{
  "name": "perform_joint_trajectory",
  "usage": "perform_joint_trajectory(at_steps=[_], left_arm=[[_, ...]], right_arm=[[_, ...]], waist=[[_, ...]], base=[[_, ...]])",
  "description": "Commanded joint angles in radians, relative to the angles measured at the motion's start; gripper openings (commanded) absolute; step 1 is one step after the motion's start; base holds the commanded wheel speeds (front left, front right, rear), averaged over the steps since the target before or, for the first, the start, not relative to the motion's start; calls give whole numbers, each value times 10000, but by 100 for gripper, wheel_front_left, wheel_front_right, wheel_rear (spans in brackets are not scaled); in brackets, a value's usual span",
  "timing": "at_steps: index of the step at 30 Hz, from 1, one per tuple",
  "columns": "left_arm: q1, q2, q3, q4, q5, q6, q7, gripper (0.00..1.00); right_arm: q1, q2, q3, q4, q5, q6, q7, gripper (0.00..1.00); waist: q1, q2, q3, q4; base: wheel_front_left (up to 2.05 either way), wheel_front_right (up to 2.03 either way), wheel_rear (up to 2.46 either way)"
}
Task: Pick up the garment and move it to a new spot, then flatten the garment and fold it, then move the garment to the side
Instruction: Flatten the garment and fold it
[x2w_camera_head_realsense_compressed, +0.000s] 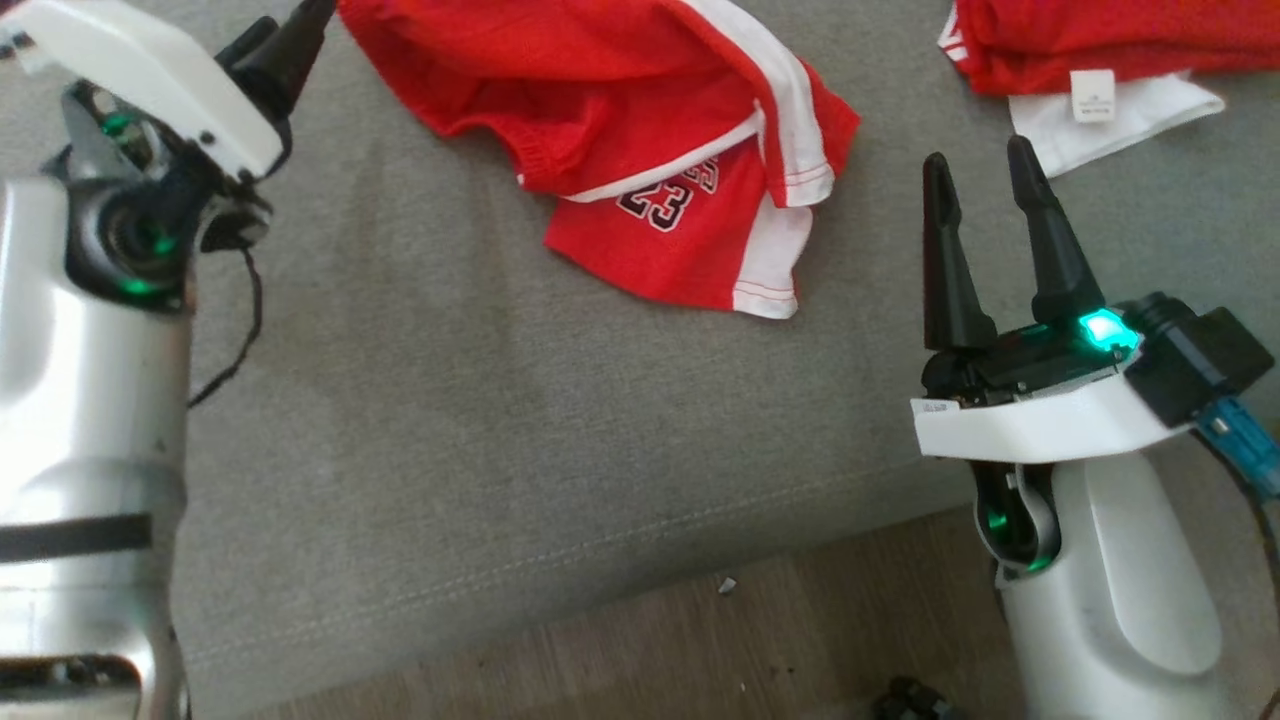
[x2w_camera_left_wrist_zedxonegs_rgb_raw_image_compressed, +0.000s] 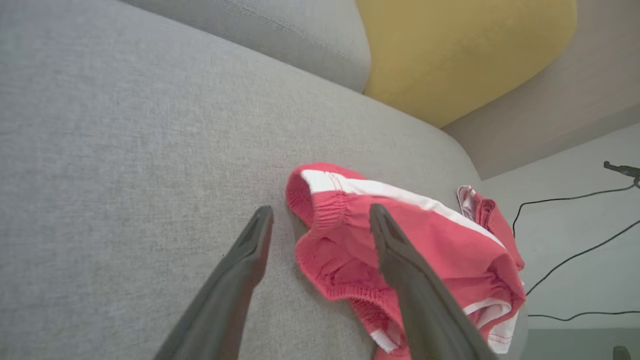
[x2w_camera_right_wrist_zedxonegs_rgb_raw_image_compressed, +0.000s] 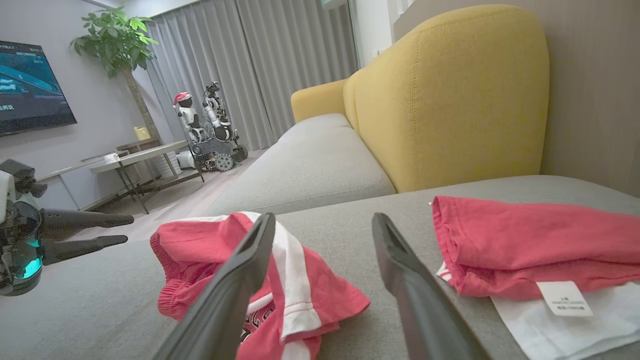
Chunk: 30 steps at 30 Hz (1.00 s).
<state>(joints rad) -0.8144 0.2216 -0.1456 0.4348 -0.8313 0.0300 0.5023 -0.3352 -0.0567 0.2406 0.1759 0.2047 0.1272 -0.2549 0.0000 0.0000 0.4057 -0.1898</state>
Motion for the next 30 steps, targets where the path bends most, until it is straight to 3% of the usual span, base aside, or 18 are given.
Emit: perform_joint_trajectory(at_steps=[1, 7, 16, 22, 30], left_arm=[[-657, 528, 361, -205, -45, 130, 279, 100], [-1261, 718, 281, 363, -15, 448, 857, 100], [-1782, 904, -83, 1419, 406, 494, 876, 100], [-2113, 875, -166, 1923, 405, 319, 817, 100], [-2534, 950, -355, 2252, 470, -334, 469, 100]], right_arm=[[-317, 64, 243, -416, 181, 35, -68, 100], [-389, 64, 393, -477, 331, 35, -68, 100], [-525, 64, 524, -618, 439, 35, -68, 100], [-583, 64, 554, -623, 467, 35, -68, 100], [-615, 64, 566, -570, 512, 35, -68, 100]], waist=[[0, 0, 98, -152], [0, 0, 191, -382], [0, 0, 452, -532], [0, 0, 567, -576], [0, 0, 617, -619]], base=[[0, 0, 0], [0, 0, 0], [0, 0, 0], [0, 0, 0], [0, 0, 0]])
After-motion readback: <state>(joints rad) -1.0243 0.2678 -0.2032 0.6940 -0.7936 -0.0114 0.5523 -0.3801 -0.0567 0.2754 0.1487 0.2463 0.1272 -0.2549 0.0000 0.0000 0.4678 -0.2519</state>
